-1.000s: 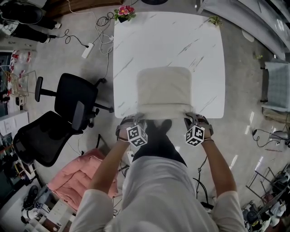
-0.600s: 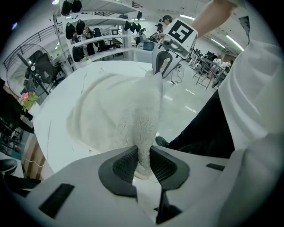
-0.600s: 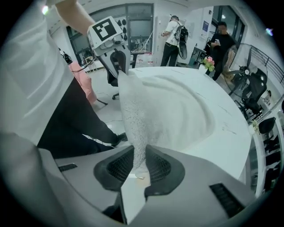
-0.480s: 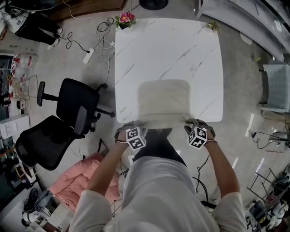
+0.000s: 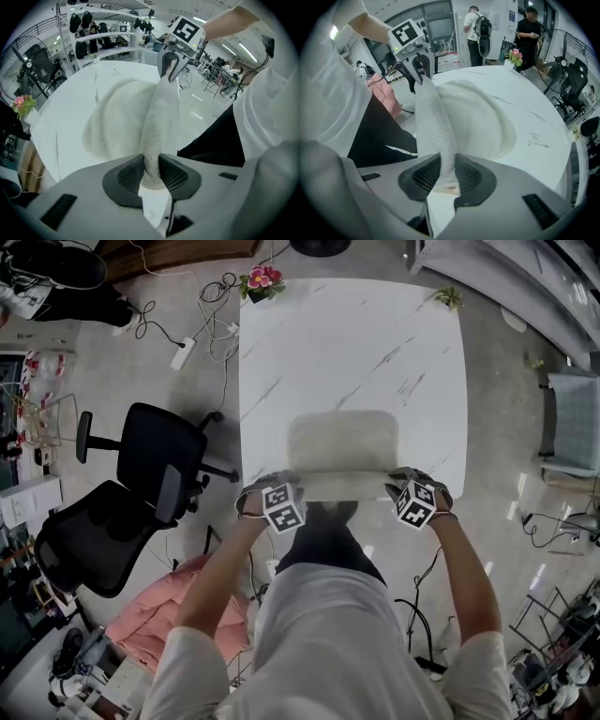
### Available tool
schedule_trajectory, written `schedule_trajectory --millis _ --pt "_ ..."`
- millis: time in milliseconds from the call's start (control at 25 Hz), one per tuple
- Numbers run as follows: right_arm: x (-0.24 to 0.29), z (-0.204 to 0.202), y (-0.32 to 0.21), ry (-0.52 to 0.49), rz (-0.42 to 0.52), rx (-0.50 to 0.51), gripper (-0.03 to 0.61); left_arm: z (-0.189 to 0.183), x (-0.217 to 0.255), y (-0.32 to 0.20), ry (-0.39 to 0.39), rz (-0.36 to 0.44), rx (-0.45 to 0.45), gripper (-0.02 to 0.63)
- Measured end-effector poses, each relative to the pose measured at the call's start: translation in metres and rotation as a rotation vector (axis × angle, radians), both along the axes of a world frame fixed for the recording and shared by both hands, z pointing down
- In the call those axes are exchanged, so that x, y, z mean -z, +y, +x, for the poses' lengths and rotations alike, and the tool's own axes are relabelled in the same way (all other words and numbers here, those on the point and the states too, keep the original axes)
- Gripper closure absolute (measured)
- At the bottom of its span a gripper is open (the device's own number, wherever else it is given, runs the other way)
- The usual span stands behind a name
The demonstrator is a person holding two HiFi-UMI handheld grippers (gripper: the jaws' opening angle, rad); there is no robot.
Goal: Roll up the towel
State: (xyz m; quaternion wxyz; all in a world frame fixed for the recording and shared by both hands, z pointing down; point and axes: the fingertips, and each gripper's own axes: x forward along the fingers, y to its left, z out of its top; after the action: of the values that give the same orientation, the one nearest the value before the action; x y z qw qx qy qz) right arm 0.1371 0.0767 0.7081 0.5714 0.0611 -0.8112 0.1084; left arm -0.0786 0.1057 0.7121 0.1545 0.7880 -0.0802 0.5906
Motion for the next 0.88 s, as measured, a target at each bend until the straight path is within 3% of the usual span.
schedule_trajectory --millis 200,400,640,880 --pt "-0.007 -0.004 -0.029 0.025 0.112 -0.044 0.447 -0.009 -0.013 -0.027 -0.037 0.109 0.070 0.462" --pt "-0.017 -0.004 -0.049 0.053 0.204 -0.093 0.396 -0.018 -0.023 -0.051 -0.098 0.250 0.082 0.357" --pt "-0.024 -0.007 -0.047 0.065 0.240 -0.077 0.416 -0.014 -0.028 -0.052 -0.093 0.264 0.092 0.359" --pt "0.013 -0.010 -0.044 -0.029 0.310 -0.114 0.405 -0.010 0.015 -0.050 -0.043 0.349 0.112 0.354"
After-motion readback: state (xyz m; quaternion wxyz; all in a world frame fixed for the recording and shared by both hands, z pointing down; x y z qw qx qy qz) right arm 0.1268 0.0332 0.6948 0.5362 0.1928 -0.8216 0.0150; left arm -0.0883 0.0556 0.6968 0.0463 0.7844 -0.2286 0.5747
